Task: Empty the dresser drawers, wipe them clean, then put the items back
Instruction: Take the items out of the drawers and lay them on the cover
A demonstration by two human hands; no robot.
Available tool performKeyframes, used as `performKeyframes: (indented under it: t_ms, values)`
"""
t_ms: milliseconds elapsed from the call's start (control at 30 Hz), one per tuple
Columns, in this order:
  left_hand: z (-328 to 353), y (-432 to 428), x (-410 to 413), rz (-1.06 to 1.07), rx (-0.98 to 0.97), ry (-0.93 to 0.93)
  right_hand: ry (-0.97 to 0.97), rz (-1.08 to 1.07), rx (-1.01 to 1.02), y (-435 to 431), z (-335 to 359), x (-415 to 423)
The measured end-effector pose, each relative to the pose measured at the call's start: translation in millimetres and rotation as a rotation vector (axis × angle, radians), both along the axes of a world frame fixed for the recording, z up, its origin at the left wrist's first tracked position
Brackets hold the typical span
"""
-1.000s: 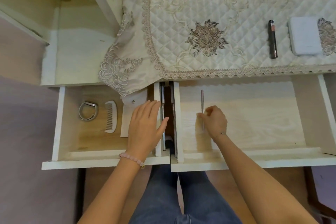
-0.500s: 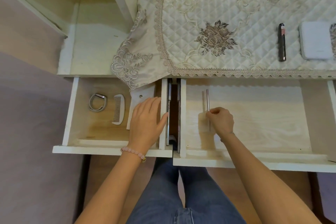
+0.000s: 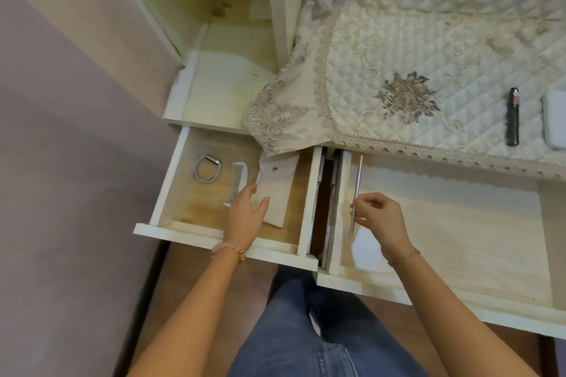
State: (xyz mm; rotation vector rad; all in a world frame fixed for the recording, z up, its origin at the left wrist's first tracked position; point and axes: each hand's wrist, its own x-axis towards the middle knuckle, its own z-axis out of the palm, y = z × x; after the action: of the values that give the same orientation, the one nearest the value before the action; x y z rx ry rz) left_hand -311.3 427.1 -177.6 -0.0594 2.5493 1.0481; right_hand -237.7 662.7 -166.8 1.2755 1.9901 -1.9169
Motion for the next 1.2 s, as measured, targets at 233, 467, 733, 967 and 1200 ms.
performKeyframes:
  t_ms: [233, 467, 733, 967, 1200]
  values:
    - [-29.9, 0.5, -31.6, 0.132, -0.017, -0.211, 0.024, 0.052, 0.005, -9.3, 12.1, -21.0]
    - [-51.7, 6.3, -42.7, 0.006, -0.213, -0.175, 0.01, 0.044, 0.006, -17.4, 17.6, -20.5]
    - [-54.9, 4.4, -48.3, 0.162, -0.035, -0.279, -0.011, 0.024, 0.006, -17.8, 15.1, -17.8]
    - [-44.5, -4.4, -41.7, 0.281, 0.173, -0.312, -0.007, 0.004, -0.006, -17.0, 16.8, -18.2]
    - [-6.6, -17.7, -22.3, 0.5, 0.432, -0.365, 0.018, 0.008, 0.004, -19.6, 23.4, -20.0]
